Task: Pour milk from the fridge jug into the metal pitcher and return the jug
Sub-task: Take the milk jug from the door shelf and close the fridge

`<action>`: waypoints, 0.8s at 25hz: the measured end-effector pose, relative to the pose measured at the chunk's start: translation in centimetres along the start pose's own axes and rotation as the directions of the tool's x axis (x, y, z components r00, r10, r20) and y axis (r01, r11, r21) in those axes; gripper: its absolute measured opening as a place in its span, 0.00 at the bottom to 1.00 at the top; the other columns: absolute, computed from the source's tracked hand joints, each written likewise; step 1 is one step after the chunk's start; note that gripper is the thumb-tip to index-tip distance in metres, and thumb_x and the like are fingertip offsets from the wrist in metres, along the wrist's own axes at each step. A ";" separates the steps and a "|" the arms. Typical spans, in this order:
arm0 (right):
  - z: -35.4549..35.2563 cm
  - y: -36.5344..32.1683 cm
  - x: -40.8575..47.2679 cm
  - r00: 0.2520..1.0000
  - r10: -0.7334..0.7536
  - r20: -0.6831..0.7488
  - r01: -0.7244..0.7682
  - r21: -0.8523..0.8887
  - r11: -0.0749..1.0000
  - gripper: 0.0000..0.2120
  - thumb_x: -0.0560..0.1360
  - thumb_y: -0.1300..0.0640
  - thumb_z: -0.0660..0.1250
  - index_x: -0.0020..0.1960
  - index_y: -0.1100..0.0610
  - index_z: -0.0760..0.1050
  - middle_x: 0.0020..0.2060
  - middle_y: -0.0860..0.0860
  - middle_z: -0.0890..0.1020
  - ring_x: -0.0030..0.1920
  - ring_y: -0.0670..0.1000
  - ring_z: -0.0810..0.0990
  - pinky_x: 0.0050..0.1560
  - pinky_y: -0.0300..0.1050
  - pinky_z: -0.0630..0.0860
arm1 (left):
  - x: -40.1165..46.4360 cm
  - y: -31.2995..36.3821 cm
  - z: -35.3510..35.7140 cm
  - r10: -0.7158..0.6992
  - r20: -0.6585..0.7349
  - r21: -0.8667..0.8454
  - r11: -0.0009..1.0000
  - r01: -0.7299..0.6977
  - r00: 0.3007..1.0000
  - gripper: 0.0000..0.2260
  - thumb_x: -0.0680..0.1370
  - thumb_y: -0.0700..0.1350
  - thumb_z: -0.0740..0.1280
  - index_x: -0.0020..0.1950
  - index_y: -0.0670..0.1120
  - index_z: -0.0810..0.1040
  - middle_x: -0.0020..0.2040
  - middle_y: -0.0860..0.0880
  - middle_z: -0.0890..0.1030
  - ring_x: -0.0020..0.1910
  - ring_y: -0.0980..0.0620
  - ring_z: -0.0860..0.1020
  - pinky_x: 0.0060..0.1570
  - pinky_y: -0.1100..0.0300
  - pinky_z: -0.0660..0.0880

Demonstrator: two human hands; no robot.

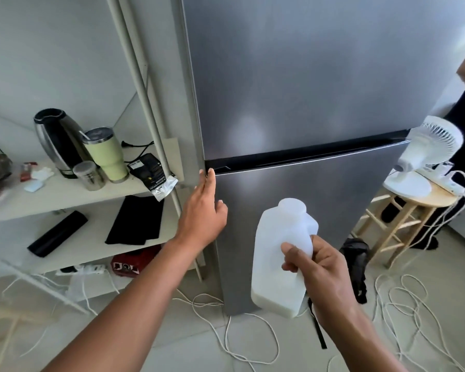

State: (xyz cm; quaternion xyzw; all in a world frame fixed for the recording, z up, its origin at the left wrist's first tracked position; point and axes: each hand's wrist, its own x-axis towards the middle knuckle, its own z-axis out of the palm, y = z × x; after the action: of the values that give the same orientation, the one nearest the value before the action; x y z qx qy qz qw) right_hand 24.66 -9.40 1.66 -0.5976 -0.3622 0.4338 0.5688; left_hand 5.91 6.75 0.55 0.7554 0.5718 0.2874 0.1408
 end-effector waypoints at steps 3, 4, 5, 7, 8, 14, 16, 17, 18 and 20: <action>-1.3 -0.4 0.2 1.000 0.004 -0.013 -0.004 0.001 1.000 0.09 0.68 0.49 0.73 0.35 0.53 0.79 0.30 0.50 0.82 0.35 0.51 0.80 0.42 0.50 0.74 | -0.8 -0.2 0.8 -0.038 0.041 -0.015 0.999 0.038 0.998 0.39 0.79 0.42 0.63 0.84 0.55 0.44 0.82 0.42 0.62 0.72 0.38 0.73 0.67 0.47 0.73; -1.4 -0.6 0.2 1.000 -0.008 -0.003 0.008 0.000 1.000 0.09 0.69 0.49 0.73 0.35 0.52 0.79 0.30 0.49 0.82 0.35 0.50 0.80 0.41 0.49 0.75 | -1.3 -0.4 1.1 -0.064 0.034 -0.014 0.998 0.064 0.997 0.40 0.79 0.43 0.64 0.83 0.56 0.44 0.81 0.42 0.64 0.70 0.37 0.74 0.66 0.47 0.73; -1.7 -0.8 0.2 1.000 -0.019 -0.004 0.019 0.004 1.000 0.09 0.69 0.50 0.73 0.34 0.52 0.78 0.30 0.49 0.81 0.34 0.50 0.79 0.39 0.48 0.74 | -1.8 -0.5 1.6 -0.096 0.040 -0.033 0.995 0.097 0.995 0.39 0.79 0.43 0.64 0.84 0.55 0.46 0.81 0.42 0.64 0.72 0.39 0.73 0.68 0.48 0.71; -2.8 -0.9 -0.2 0.999 -0.032 -0.030 0.032 0.016 0.999 0.08 0.69 0.51 0.73 0.34 0.52 0.78 0.30 0.49 0.81 0.32 0.48 0.78 0.36 0.45 0.73 | -3.5 0.0 3.4 -0.196 0.133 -0.120 0.970 0.212 0.971 0.35 0.79 0.45 0.65 0.83 0.49 0.54 0.79 0.43 0.68 0.76 0.45 0.70 0.71 0.53 0.69; -3.3 -0.9 -0.5 0.999 -0.041 -0.034 0.042 0.030 0.999 0.08 0.69 0.51 0.72 0.36 0.53 0.78 0.30 0.49 0.81 0.31 0.47 0.78 0.35 0.43 0.72 | -4.6 0.4 4.4 -0.255 0.216 -0.188 0.936 0.297 0.943 0.31 0.79 0.45 0.65 0.82 0.47 0.60 0.76 0.45 0.72 0.74 0.48 0.73 0.67 0.57 0.69; -6.3 -0.2 -2.5 0.996 -0.062 -0.060 0.069 0.117 0.991 0.09 0.69 0.55 0.72 0.39 0.60 0.77 0.28 0.48 0.79 0.31 0.47 0.77 0.37 0.42 0.72 | -12.1 5.4 10.7 -0.304 0.788 -0.475 0.254 0.843 0.535 0.11 0.81 0.43 0.64 0.57 0.40 0.83 0.52 0.40 0.84 0.50 0.42 0.80 0.60 0.44 0.80; -7.0 0.3 -3.3 0.994 -0.075 -0.085 0.084 0.108 0.991 0.08 0.69 0.56 0.72 0.39 0.60 0.77 0.29 0.48 0.80 0.32 0.47 0.78 0.39 0.42 0.72 | -13.0 6.3 11.5 -0.236 0.853 -0.446 0.134 0.885 0.465 0.11 0.81 0.43 0.63 0.56 0.41 0.83 0.52 0.40 0.84 0.52 0.40 0.81 0.63 0.38 0.78; -7.4 0.6 -3.9 0.993 -0.070 -0.095 0.079 0.095 0.992 0.08 0.70 0.55 0.72 0.39 0.60 0.78 0.29 0.49 0.80 0.33 0.47 0.78 0.40 0.43 0.72 | -13.1 6.4 11.9 -0.209 0.867 -0.437 0.117 0.892 0.452 0.11 0.81 0.43 0.63 0.56 0.42 0.83 0.52 0.40 0.83 0.52 0.40 0.81 0.63 0.38 0.78; -7.8 0.9 -4.5 0.992 -0.062 -0.112 0.071 0.078 0.994 0.07 0.70 0.55 0.72 0.39 0.59 0.78 0.30 0.50 0.80 0.34 0.48 0.78 0.40 0.45 0.72 | -13.2 6.6 12.4 -0.185 0.880 -0.420 0.124 0.899 0.437 0.11 0.81 0.44 0.63 0.56 0.42 0.83 0.52 0.41 0.82 0.52 0.41 0.80 0.63 0.37 0.78; -8.8 1.0 -5.5 0.986 -0.056 -0.159 0.060 0.024 0.998 0.07 0.71 0.54 0.73 0.38 0.56 0.78 0.31 0.52 0.81 0.35 0.51 0.77 0.40 0.48 0.71 | -12.7 7.1 13.7 -0.137 0.906 -0.378 0.167 0.911 0.401 0.11 0.79 0.45 0.63 0.58 0.44 0.80 0.53 0.41 0.78 0.52 0.41 0.78 0.65 0.36 0.76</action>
State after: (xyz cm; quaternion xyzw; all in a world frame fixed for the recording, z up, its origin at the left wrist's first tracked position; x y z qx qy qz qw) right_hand 30.79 -17.84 1.01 -0.6111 -0.3270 0.3735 0.6165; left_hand 17.31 -5.87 -9.94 0.3124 0.4775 0.1406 0.8091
